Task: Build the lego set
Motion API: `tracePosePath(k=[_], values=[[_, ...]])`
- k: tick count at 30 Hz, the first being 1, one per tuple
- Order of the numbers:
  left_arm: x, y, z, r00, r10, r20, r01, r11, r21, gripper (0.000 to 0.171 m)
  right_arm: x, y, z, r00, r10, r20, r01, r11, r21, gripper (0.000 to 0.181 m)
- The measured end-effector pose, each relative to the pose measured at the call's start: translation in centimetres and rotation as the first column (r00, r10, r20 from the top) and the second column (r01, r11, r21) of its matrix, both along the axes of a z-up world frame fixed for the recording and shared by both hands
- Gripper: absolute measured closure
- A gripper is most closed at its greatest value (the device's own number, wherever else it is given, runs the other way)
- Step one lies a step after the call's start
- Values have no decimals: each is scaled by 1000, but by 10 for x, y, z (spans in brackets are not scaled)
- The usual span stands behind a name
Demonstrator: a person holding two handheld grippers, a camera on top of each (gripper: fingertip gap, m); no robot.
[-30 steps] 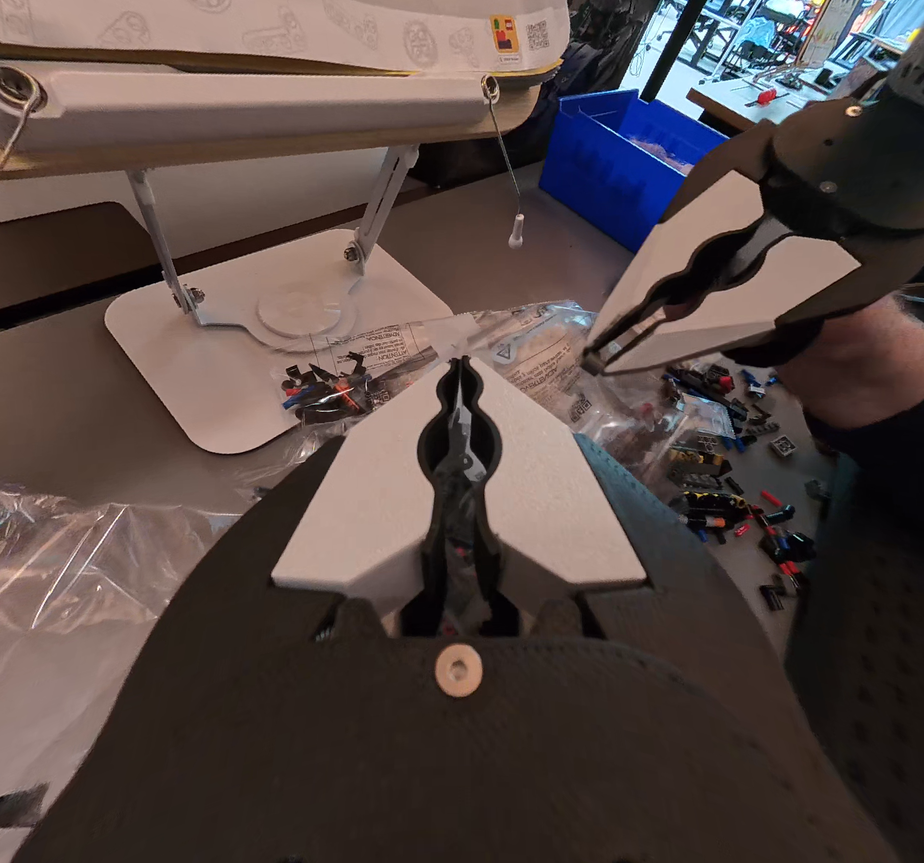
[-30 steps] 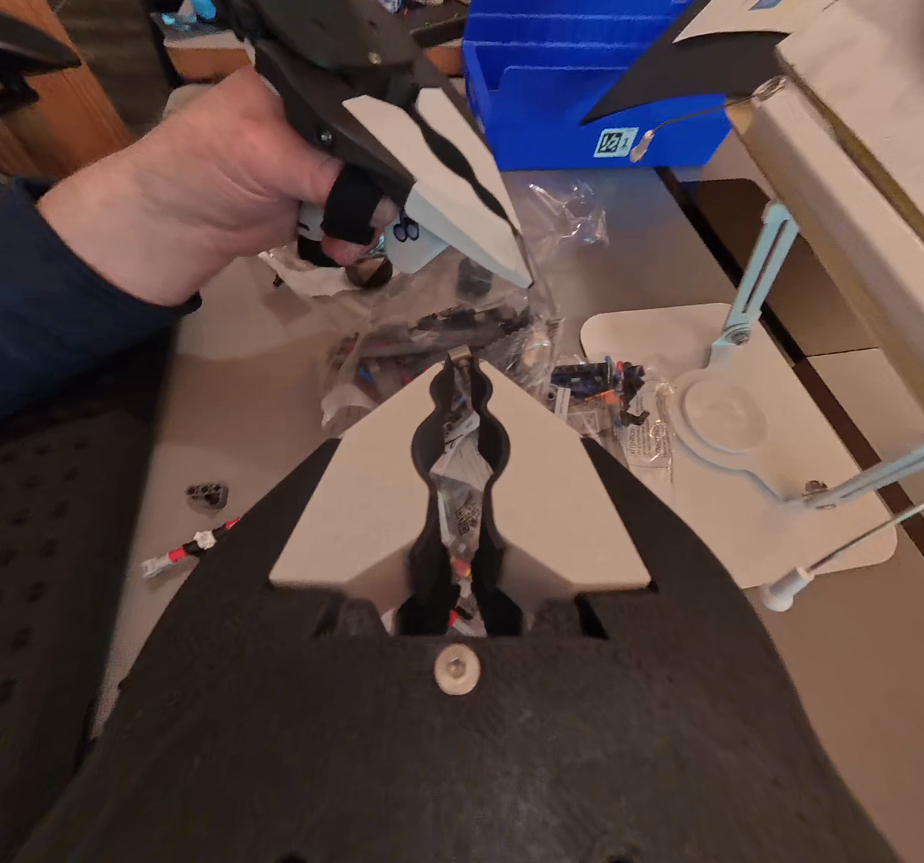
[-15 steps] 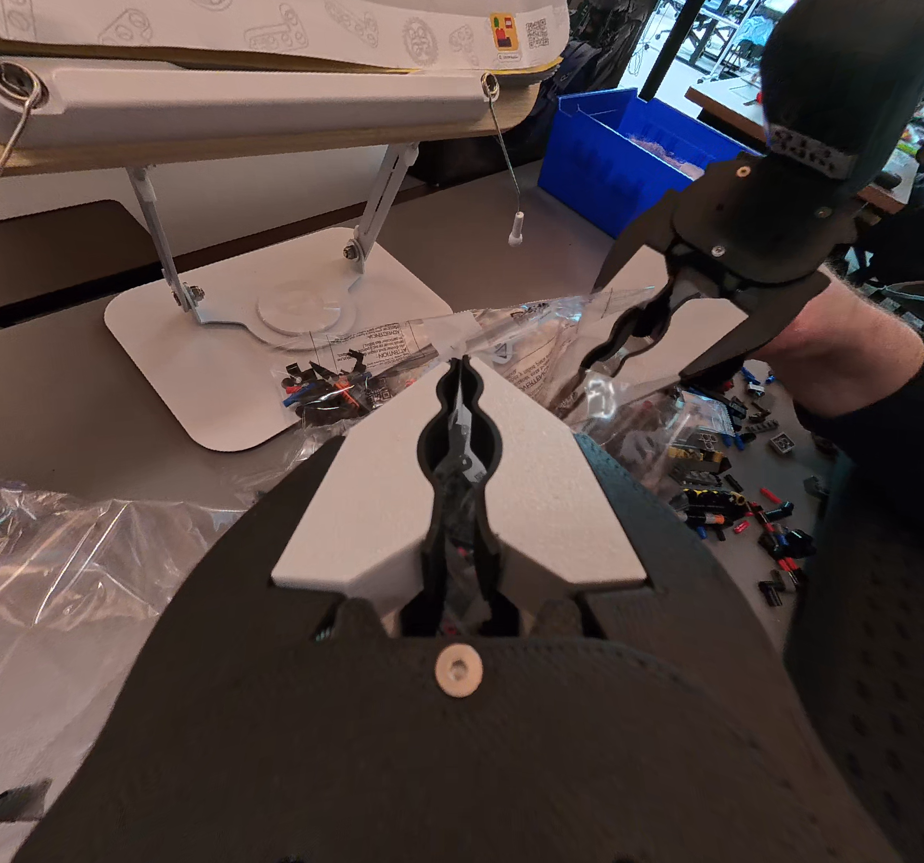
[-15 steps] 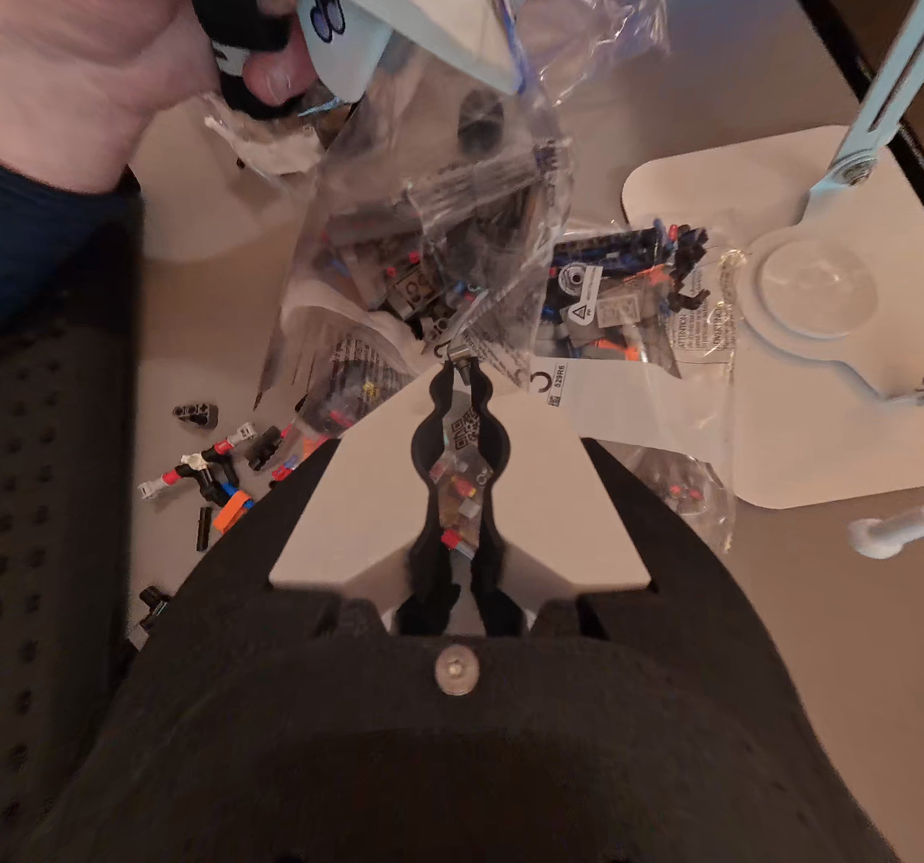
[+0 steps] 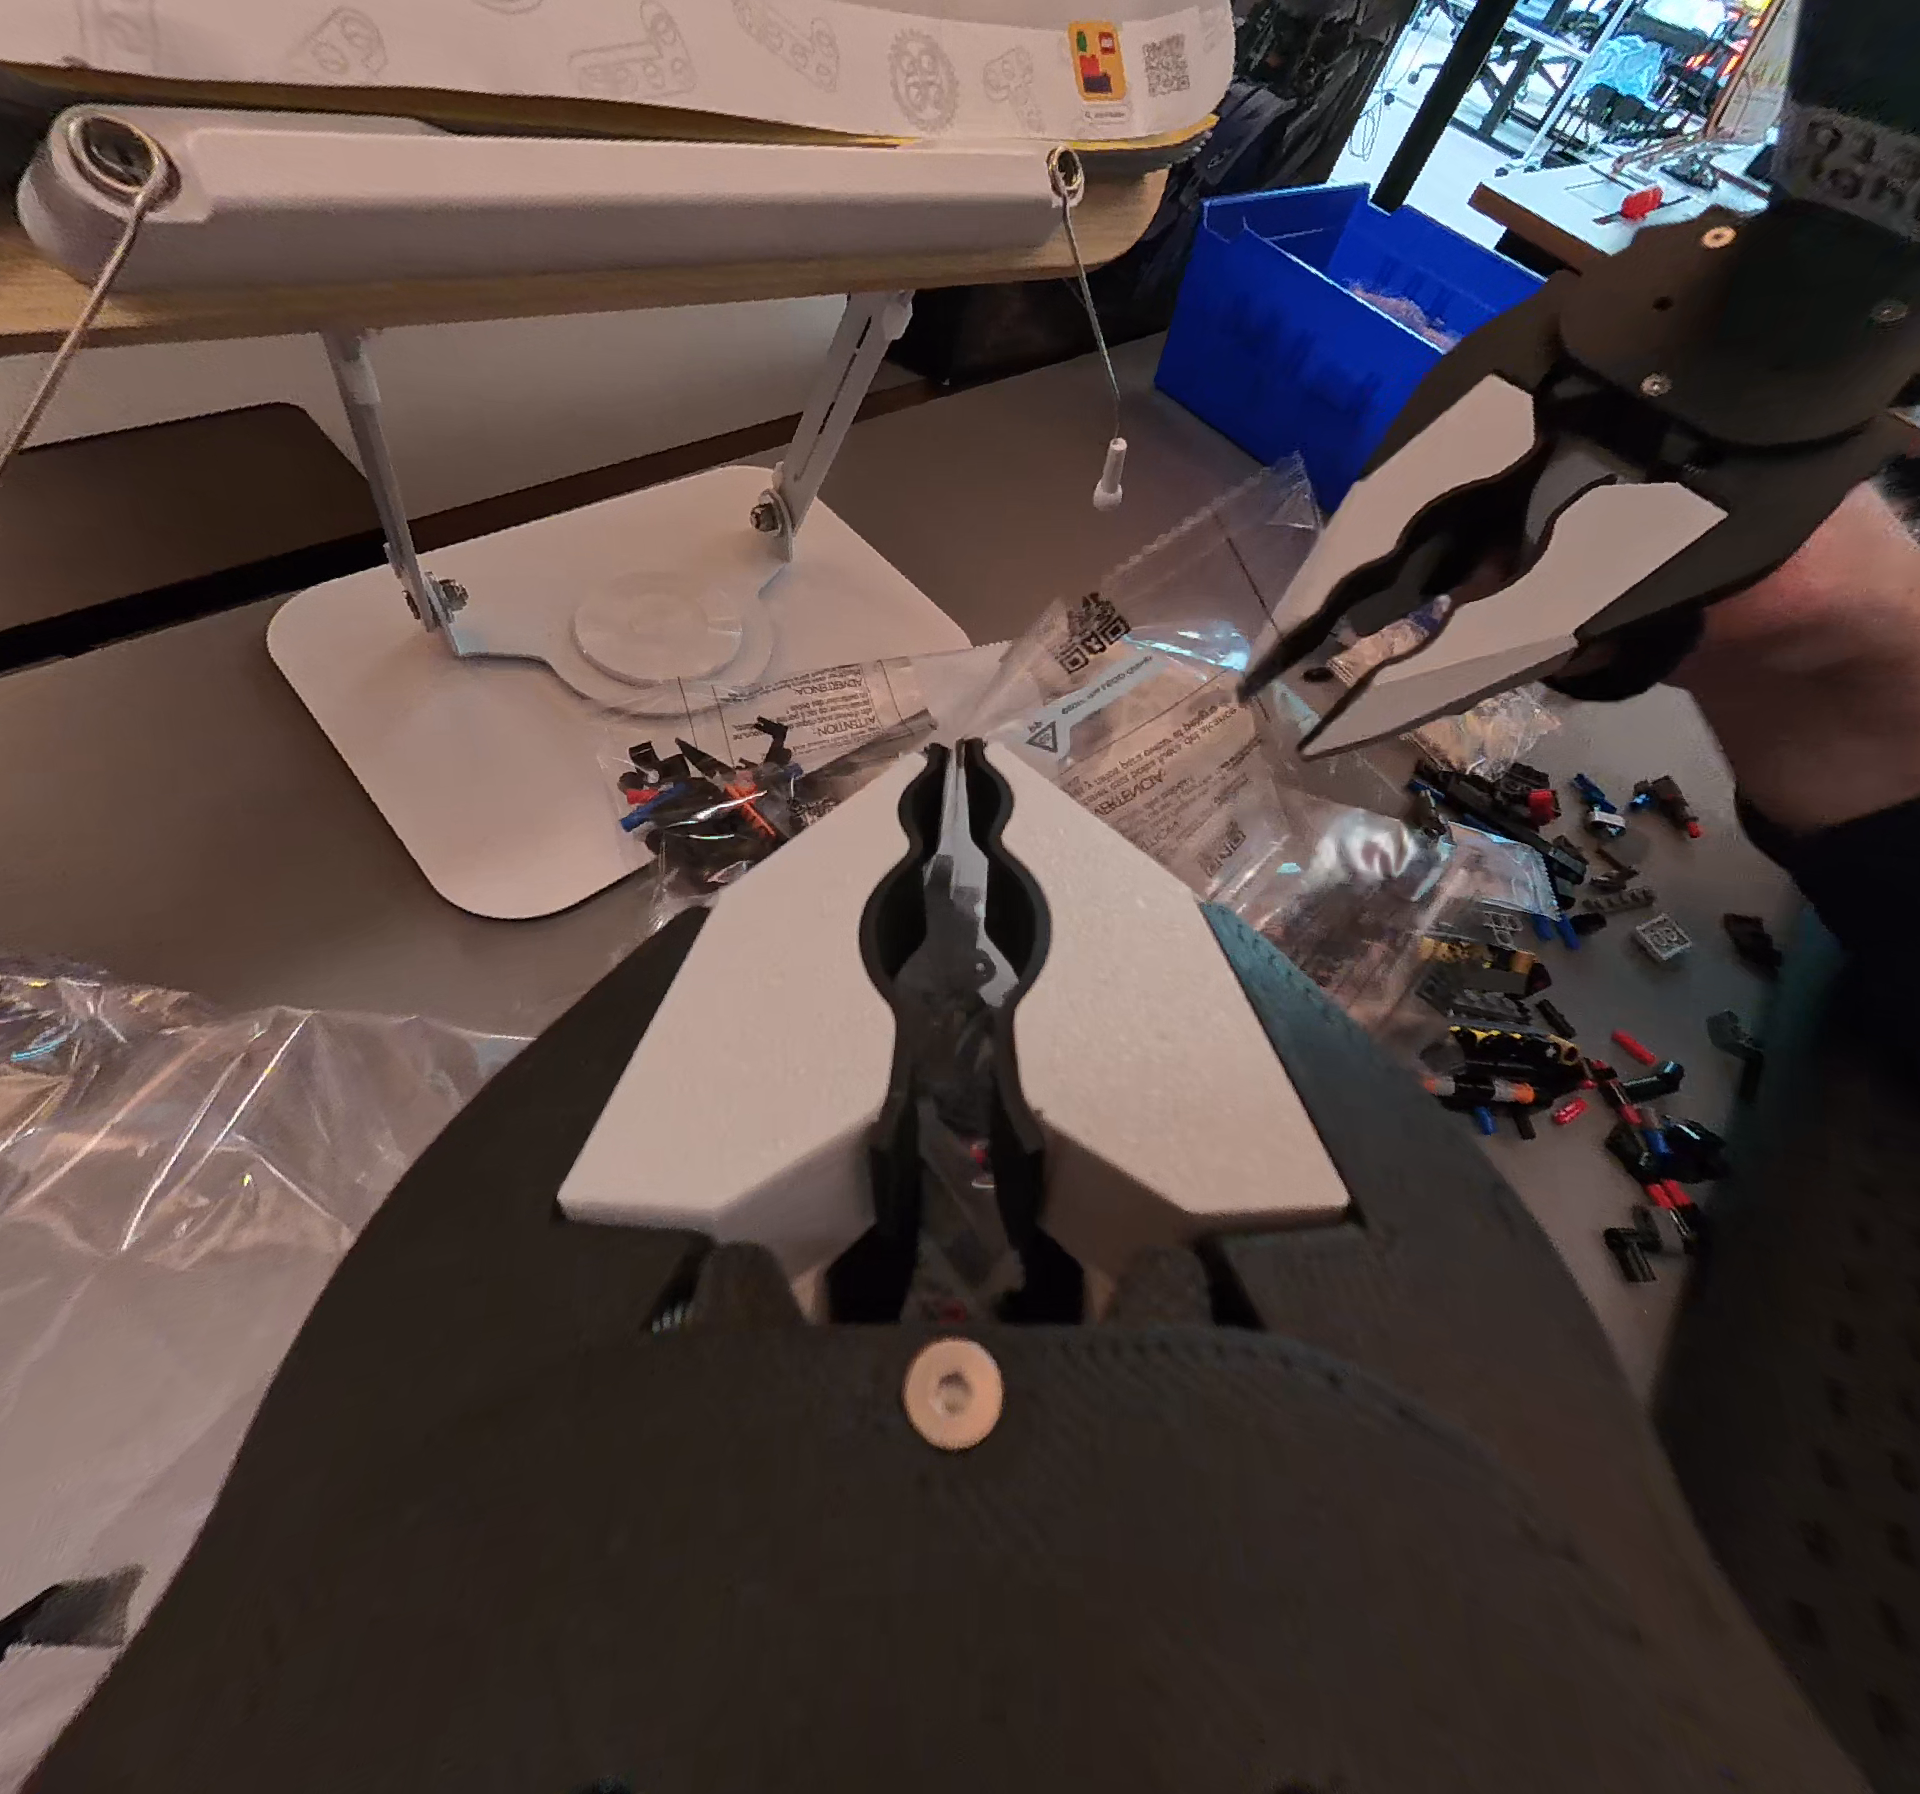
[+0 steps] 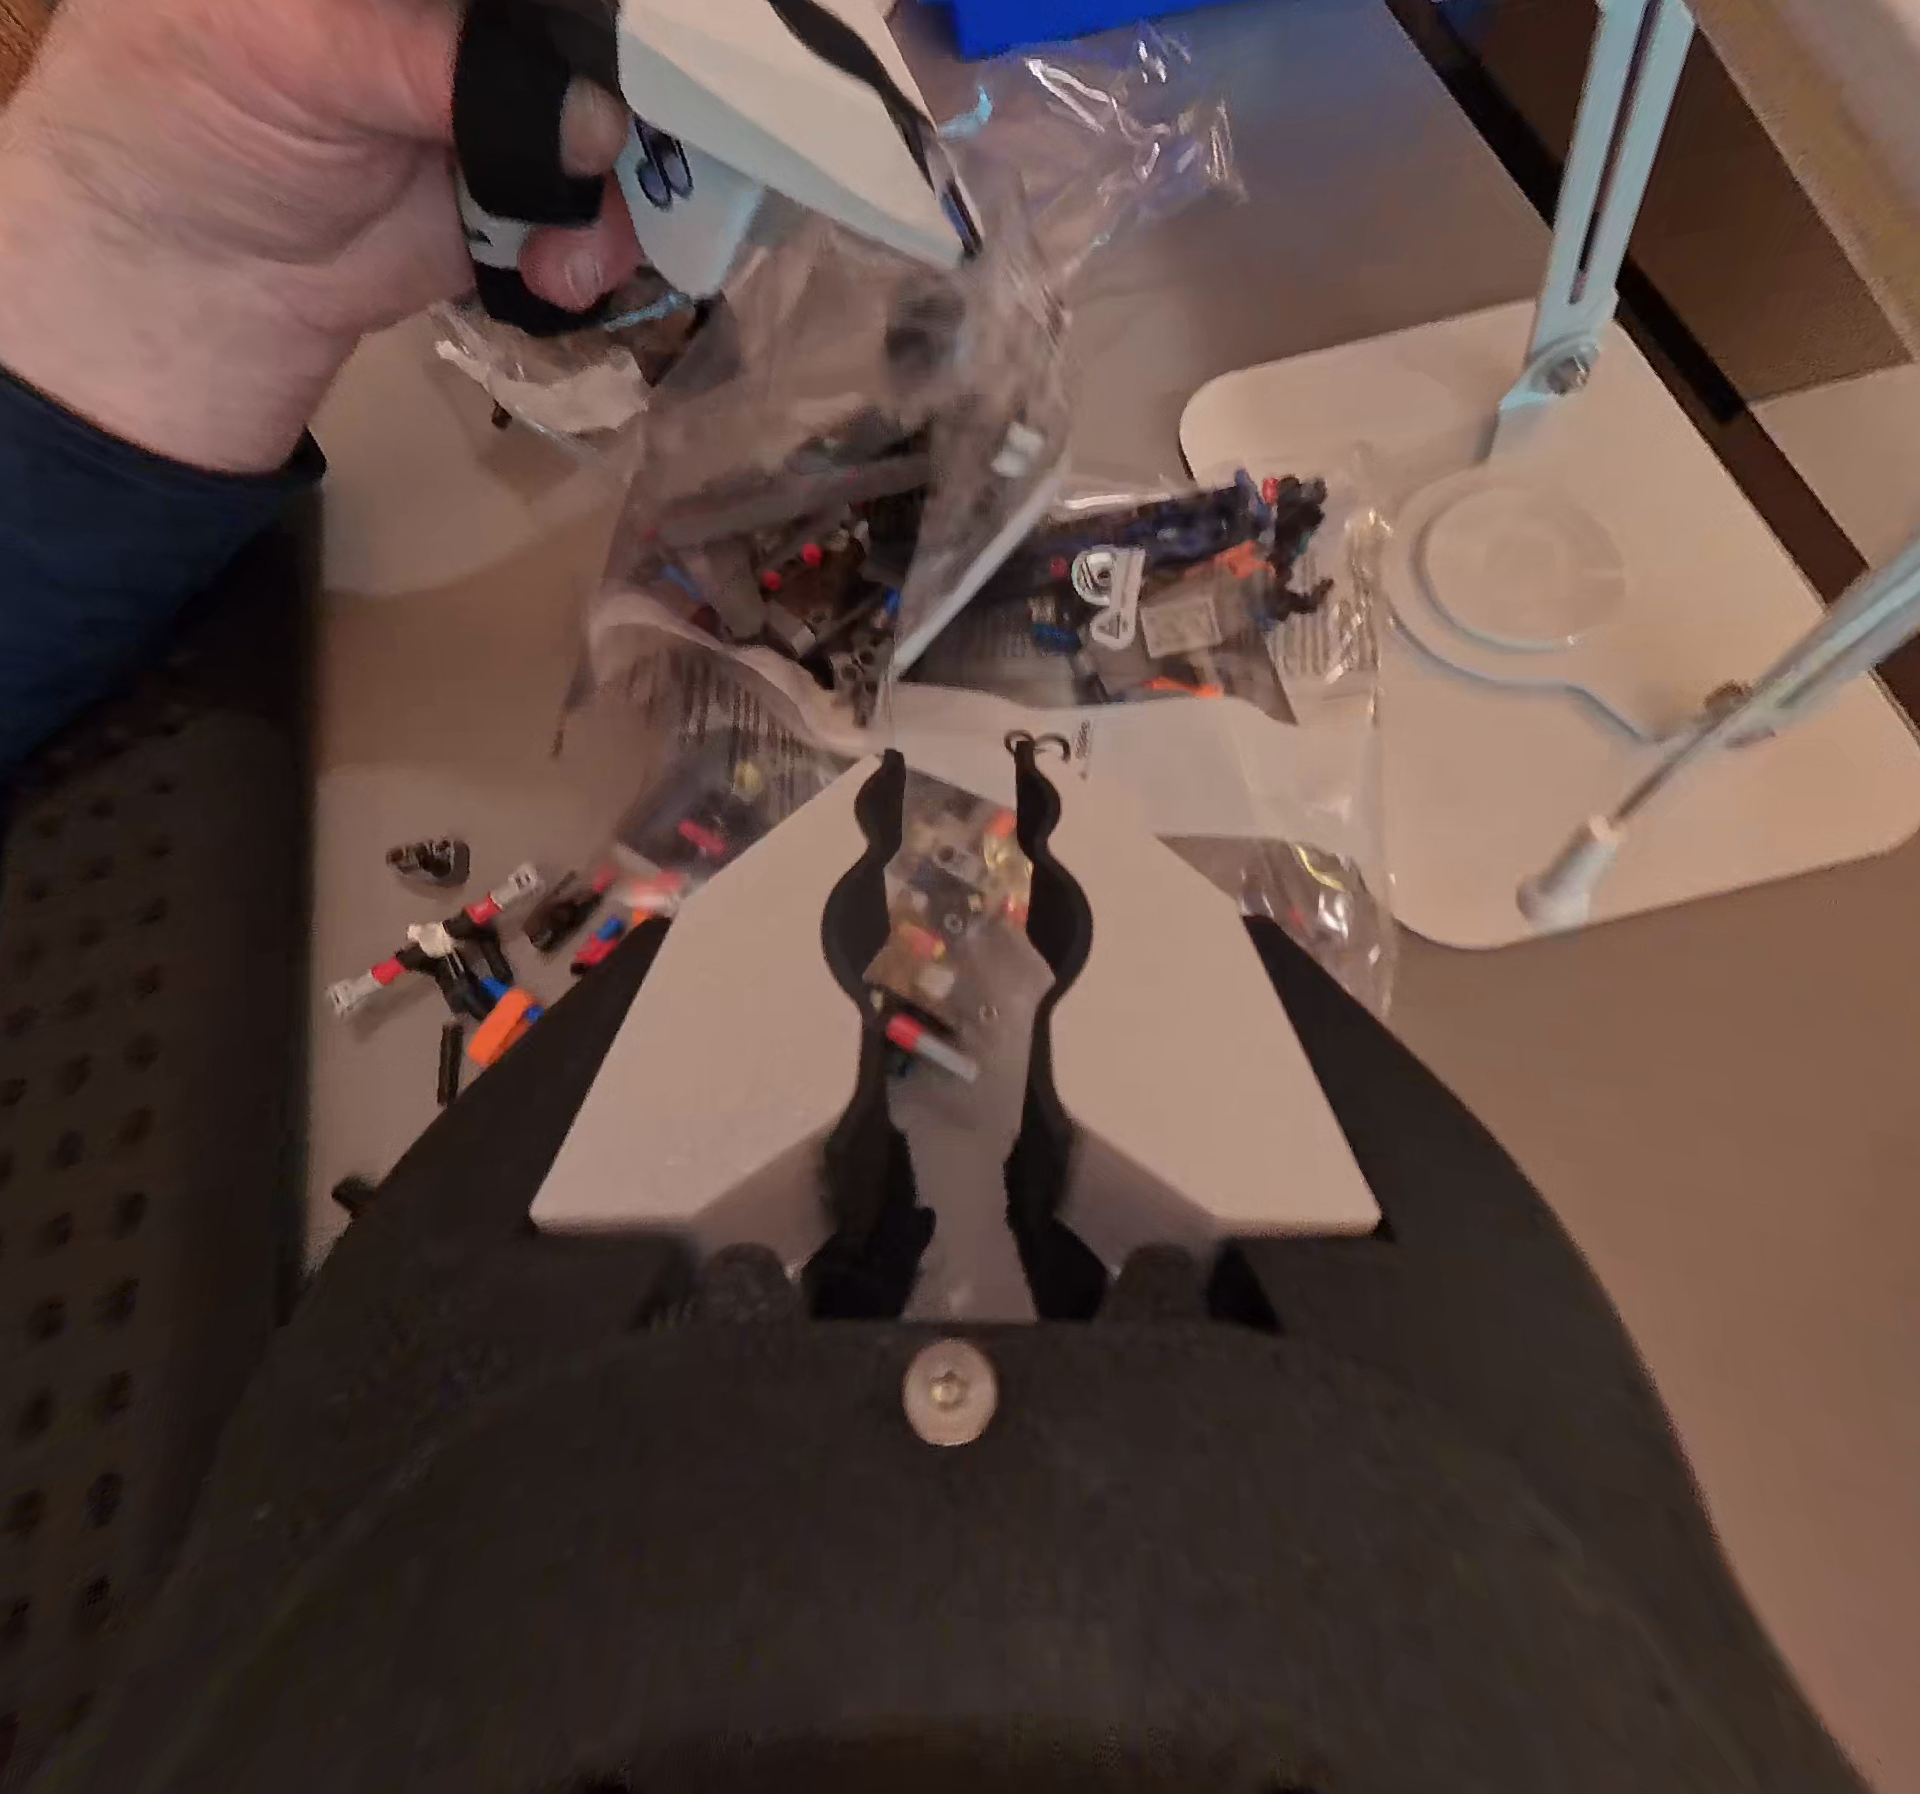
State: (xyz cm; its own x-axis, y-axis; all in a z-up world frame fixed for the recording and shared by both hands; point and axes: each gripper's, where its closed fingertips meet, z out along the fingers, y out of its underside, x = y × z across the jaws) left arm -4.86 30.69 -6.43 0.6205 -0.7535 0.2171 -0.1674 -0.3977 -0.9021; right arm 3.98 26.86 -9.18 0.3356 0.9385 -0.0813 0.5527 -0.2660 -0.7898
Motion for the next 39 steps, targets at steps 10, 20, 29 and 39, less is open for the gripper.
tracePosePath(k=[10, 20, 29, 39], values=[[-2, 2, -1, 1000, 23, -21, -22, 1000, 10, 171, 41, -35, -50, 977, 126, 173, -97, 981, -165, 161], [3, 0, -4, 999, 10, -51, -10, 1000, 12, 171, 70, -55, -76, 922, 205, 330, -133, 964, -230, 158], [9, -1, -9, 997, 3, -81, -2, 1000, 12, 168, 85, -70, -84, 897, 248, 365, -142, 945, -295, 157], [21, -2, -19, 979, 1, -202, 9, 999, 46, 156, 87, -74, -85, 881, 270, 387, -166, 945, -281, 165]])
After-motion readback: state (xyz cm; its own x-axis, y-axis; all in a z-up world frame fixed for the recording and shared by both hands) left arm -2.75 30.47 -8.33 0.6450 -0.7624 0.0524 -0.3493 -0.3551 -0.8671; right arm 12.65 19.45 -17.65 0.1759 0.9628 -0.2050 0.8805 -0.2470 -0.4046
